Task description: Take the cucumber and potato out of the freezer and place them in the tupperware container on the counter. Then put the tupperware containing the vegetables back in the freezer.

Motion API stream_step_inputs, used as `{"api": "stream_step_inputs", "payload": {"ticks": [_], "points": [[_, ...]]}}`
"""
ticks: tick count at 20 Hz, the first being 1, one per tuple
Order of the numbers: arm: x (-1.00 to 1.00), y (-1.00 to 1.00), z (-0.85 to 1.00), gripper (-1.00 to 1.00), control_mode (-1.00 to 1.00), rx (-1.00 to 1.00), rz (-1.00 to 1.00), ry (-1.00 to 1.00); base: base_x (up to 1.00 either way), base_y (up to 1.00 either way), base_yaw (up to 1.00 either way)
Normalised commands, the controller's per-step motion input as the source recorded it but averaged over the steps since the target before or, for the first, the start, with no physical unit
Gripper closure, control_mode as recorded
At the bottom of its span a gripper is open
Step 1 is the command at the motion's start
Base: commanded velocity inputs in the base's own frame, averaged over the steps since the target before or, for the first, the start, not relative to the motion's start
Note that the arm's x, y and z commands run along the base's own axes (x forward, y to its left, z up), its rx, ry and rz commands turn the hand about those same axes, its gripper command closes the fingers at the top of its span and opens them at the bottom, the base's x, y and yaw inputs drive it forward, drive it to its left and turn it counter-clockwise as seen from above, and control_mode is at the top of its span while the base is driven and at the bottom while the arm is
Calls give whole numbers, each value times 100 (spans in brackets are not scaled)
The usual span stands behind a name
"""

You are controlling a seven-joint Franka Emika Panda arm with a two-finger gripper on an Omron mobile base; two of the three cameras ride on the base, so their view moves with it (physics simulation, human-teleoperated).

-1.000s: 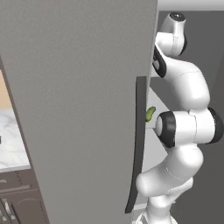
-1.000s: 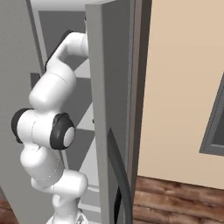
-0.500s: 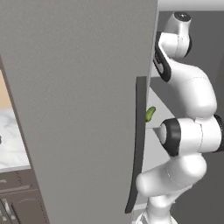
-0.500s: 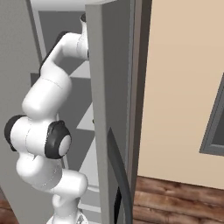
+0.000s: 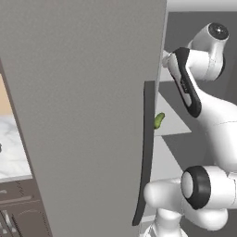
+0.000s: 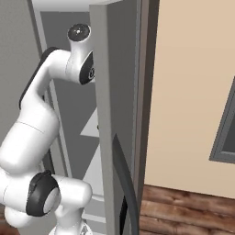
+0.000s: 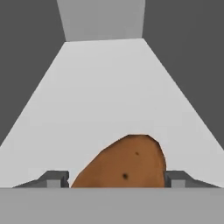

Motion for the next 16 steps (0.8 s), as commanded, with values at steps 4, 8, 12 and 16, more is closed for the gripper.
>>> {"api": "stream_step_inputs", "payload": {"ticks": [4,8,12,16], "points": [[-100,0,0,100,-100,0,-5,-10,0,0,0],[-100,4,1,100,-100,0,-5,-1,0,0,0],[-100,3,10,100,-100,0,-5,0,0,0,0],[-98,6,5,100,-100,0,-3,0,0,0,0]]}}
